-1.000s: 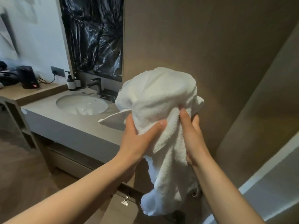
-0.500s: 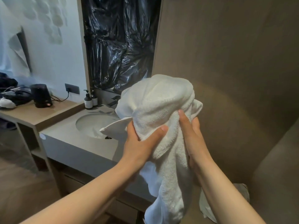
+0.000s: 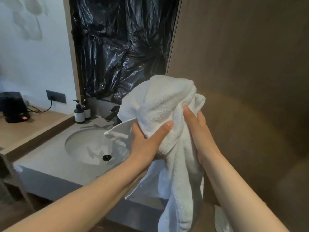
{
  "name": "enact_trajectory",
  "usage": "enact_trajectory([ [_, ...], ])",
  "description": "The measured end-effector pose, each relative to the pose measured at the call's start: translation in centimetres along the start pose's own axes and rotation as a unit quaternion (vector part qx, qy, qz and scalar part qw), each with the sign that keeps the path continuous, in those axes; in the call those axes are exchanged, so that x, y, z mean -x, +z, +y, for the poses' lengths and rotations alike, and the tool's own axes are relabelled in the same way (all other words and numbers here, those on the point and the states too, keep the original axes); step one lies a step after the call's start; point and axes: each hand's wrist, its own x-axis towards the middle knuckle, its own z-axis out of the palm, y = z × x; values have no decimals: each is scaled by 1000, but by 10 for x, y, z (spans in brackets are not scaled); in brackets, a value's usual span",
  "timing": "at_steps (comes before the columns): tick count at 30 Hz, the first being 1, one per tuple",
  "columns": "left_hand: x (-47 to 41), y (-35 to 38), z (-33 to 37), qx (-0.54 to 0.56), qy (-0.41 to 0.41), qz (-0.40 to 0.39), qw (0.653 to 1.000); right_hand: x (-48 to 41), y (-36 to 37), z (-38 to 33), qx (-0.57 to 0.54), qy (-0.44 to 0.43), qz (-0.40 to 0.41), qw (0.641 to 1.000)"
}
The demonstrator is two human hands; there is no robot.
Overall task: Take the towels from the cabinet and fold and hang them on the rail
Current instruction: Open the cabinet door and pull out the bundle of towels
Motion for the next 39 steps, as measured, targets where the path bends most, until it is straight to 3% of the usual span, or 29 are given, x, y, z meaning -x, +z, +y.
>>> enact_trajectory([
  [5,-67,1,-8,-2,18,-19,1000,-67,-3,4,25,-26,-21,999],
  [8,-108,-4,-33,-15,-23,-51,998,-110,-13,26,65,-19,-43,997],
  [11,-143,-29,-76,-34,-121,-75,989,-134,-15,83,100,49,-37,993],
  [15,-170,-65,-137,-62,-266,-64,960,-127,-9,167,133,205,7,970],
  [18,-185,-83,-167,-159,-290,-49,942,-117,-2,208,140,264,10,954],
  [22,-202,-99,-166,-262,-274,-112,919,-109,7,230,174,256,55,949],
  [24,-210,-109,-159,-383,-230,-161,880,-101,11,231,214,236,92,943],
  [26,-218,-119,-152,-510,-92,-174,837,-87,13,232,258,208,155,931],
  [28,-227,-121,-141,-514,55,-175,838,-70,15,234,295,194,219,910],
  [31,-244,-112,-136,-528,151,-255,796,-49,17,241,342,245,253,871],
  [35,-255,-93,-154,-551,141,-328,754,-39,15,255,204,422,280,838],
  [39,-265,-84,-172,-591,156,-353,708,-37,6,272,88,455,305,832],
])
